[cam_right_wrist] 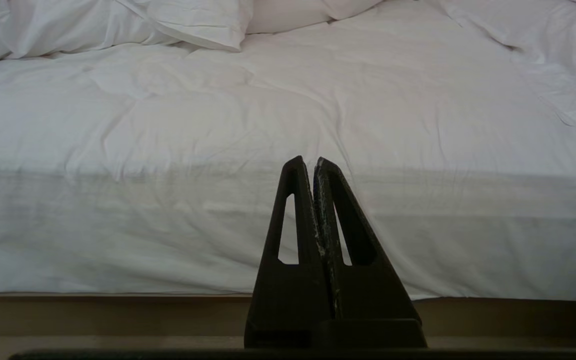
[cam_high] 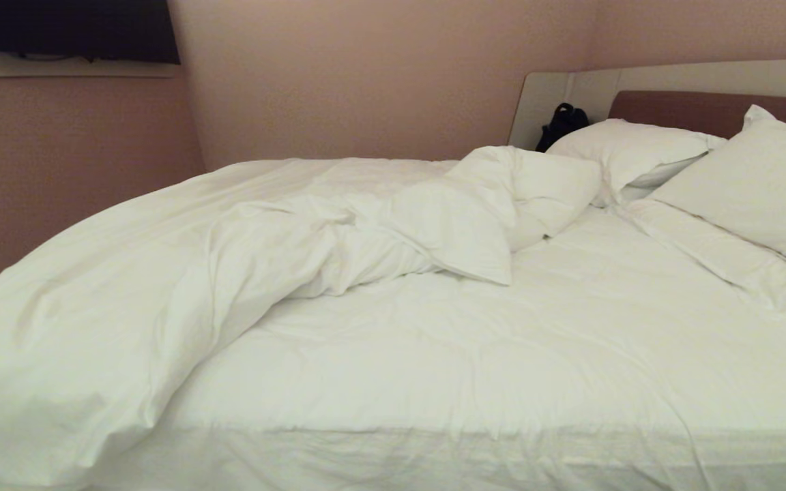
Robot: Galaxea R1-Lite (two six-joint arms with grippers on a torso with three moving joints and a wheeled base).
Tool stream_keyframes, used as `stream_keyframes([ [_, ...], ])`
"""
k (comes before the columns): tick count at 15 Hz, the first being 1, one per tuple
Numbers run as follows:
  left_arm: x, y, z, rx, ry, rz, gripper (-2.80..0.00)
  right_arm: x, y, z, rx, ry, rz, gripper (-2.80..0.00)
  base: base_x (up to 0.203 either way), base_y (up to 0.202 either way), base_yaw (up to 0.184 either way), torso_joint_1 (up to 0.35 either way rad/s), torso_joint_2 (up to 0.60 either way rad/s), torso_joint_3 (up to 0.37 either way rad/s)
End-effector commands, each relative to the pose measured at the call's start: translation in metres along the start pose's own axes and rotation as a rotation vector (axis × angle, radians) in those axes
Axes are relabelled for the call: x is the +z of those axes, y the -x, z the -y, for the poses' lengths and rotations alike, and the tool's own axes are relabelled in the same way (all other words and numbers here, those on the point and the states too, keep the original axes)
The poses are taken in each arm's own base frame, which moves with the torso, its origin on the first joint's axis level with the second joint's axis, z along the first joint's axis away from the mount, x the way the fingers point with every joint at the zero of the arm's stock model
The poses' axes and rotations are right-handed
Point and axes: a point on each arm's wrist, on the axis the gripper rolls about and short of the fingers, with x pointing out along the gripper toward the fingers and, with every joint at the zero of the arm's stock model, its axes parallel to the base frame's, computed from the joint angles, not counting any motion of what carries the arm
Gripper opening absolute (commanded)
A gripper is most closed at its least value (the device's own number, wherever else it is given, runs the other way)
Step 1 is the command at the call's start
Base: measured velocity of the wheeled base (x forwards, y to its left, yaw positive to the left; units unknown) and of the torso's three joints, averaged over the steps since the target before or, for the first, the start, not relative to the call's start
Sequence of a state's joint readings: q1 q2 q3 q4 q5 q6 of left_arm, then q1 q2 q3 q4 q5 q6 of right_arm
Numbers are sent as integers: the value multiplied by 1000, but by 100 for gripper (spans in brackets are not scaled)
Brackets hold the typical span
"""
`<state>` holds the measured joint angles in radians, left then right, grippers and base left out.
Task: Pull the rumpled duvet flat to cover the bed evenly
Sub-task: Flatten the corners of the folded blanket
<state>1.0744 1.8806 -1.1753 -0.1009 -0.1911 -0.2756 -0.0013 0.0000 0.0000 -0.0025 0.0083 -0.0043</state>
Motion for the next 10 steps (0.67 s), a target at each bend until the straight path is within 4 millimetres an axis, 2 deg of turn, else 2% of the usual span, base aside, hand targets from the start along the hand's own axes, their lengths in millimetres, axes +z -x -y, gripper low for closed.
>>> stream_keyframes([
  [1,10,28,27,-181,-41,29,0,0,0,0,-1,0,1,-280,0,0,0,0,0,0],
  [3,11,54,63,-381,-90,16,0,0,0,0,0,0,1,-280,0,0,0,0,0,0],
  [4,8,64,81,-463,-114,7,-19,0,0,0,0,0,1,-280,0,0,0,0,0,0],
  [5,4,71,97,-523,-139,-4,-280,0,0,0,1,0,1,-280,0,0,0,0,0,0],
  [8,-13,78,144,-661,-219,-52,-280,0,0,0,0,0,1,-280,0,0,0,0,0,0],
  [10,-12,65,164,-699,-250,-60,-280,0,0,0,1,0,1,-280,0,0,0,0,0,0],
])
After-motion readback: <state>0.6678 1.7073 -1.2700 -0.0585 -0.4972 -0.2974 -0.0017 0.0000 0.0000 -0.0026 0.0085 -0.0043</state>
